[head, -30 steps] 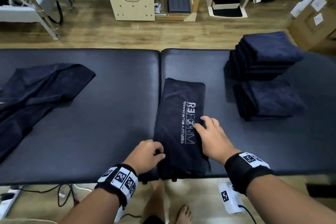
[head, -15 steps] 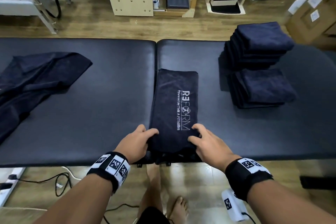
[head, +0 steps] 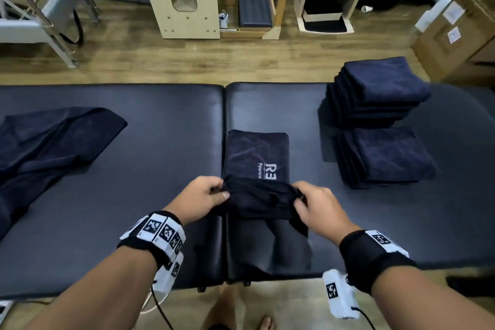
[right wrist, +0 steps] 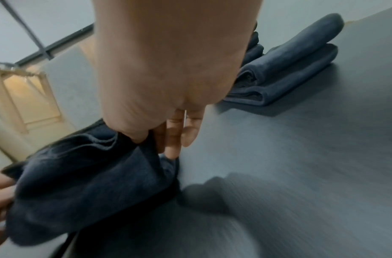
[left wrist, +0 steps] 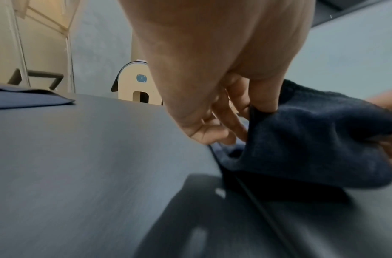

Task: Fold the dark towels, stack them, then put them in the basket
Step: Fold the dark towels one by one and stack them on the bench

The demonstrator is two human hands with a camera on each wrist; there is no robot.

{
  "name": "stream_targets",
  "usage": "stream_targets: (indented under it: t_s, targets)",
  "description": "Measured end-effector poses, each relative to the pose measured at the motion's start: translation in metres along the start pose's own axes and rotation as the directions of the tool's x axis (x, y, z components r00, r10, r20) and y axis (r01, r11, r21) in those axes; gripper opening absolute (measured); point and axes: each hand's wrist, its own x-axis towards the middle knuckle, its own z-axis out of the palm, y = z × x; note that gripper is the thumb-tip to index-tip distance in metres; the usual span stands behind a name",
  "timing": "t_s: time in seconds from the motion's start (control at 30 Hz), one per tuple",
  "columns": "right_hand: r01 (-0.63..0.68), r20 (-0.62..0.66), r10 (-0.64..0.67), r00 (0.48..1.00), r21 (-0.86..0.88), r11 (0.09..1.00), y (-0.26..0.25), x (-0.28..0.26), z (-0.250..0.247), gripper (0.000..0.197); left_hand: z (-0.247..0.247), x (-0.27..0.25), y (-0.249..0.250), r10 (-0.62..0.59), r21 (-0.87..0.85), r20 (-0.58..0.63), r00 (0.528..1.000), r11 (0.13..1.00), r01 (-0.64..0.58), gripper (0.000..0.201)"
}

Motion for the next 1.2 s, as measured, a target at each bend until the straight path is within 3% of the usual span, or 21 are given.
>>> stream_targets:
  t_s: [0.17, 0.33, 0.37, 0.4, 0.43, 0.5, 0.57, 0.67, 0.73, 0.83, 0.9, 0.97, 1.03, 1.1, 1.13, 1.2]
  targets:
    - [-0.114, -0.111, 0.138, 0.984, 0.201, 0.973, -0.004, 0.065, -0.017, 0.019, -0.017, 0.068, 0.018, -0.136, -0.166, -0.111, 0.985, 0.979, 0.116, 0.041]
    - [-0.27, -0.142, 0.304, 0.942, 0.22, 0.937, -0.002, 0.122, -0.014, 0.042, -0.017, 0.122, 0.018, -0.223, -0.215, -0.207, 0.953, 0.96, 0.178, 0.019]
    - [-0.306, -0.126, 0.336, 0.933, 0.21, 0.929, -0.002, 0.127, -0.012, 0.049, -0.017, 0.125, 0.017, -0.24, -0.248, -0.176, 0.955, 0.949, 0.193, 0.025]
    - [-0.334, -0.097, 0.36, 0.928, 0.213, 0.918, -0.001, 0.13, -0.008, 0.057, -0.017, 0.128, 0.014, -0.225, -0.261, -0.122, 0.967, 0.947, 0.188, 0.044]
    - [-0.345, -0.06, 0.365, 0.929, 0.219, 0.913, -0.002, 0.13, -0.006, 0.064, -0.018, 0.127, 0.013, -0.184, -0.232, -0.064, 0.981, 0.959, 0.164, 0.062]
    - [-0.34, 0.024, 0.344, 0.939, 0.228, 0.912, 0.0, 0.129, 0.0, 0.073, -0.021, 0.129, 0.016, -0.103, -0.114, 0.004, 0.995, 0.988, 0.103, 0.072]
    - [-0.315, 0.041, 0.313, 0.949, 0.189, 0.93, 0.002, 0.131, 0.003, 0.071, -0.025, 0.136, 0.018, -0.081, 0.014, 0.032, 0.996, 0.997, 0.081, 0.062]
    - [-0.296, -0.005, 0.298, 0.955, 0.109, 0.949, 0.002, 0.143, 0.0, 0.041, -0.032, 0.149, 0.018, -0.094, 0.251, 0.086, 0.992, 0.965, 0.07, 0.034]
    - [-0.292, -0.038, 0.297, 0.954, 0.1, 0.951, 0.001, 0.152, -0.004, 0.021, -0.035, 0.154, 0.019, -0.108, 0.305, 0.047, 0.993, 0.948, 0.089, 0.018]
    - [-0.33, -0.076, 0.347, 0.935, 0.176, 0.927, -0.002, 0.161, -0.009, 0.009, -0.041, 0.158, 0.017, -0.093, 0.163, -0.129, 0.987, 0.98, 0.114, 0.018]
    - [-0.336, -0.064, 0.349, 0.935, 0.155, 0.929, -0.005, 0.165, -0.01, 0.019, -0.041, 0.16, 0.016, -0.129, 0.077, -0.206, 0.97, 0.986, 0.148, 0.017]
    - [-0.33, -0.068, 0.331, 0.941, 0.025, 0.944, -0.01, 0.166, -0.007, 0.039, -0.037, 0.158, 0.013, -0.117, 0.139, -0.213, 0.97, 0.979, 0.149, 0.029]
    - [-0.232, -0.183, 0.201, 0.962, -0.166, 0.958, -0.015, 0.163, -0.003, 0.036, -0.033, 0.153, 0.012, 0.095, 0.349, -0.223, 0.97, 0.937, -0.011, 0.033]
    - [-0.069, -0.189, 0.009, 0.982, -0.312, 0.948, -0.018, 0.158, 0.003, 0.026, -0.033, 0.148, 0.013, 0.334, 0.532, -0.088, 0.938, 0.812, -0.239, 0.033]
    - [-0.008, -0.111, -0.034, 0.993, -0.356, 0.934, -0.019, 0.155, 0.005, 0.028, -0.033, 0.145, 0.013, 0.35, 0.58, 0.032, 0.936, 0.757, -0.302, 0.043]
    - [-0.012, 0.043, 0.032, 0.999, -0.39, 0.921, -0.018, 0.149, 0.008, 0.045, -0.031, 0.141, 0.01, 0.218, 0.674, 0.216, 0.952, 0.672, -0.307, 0.069]
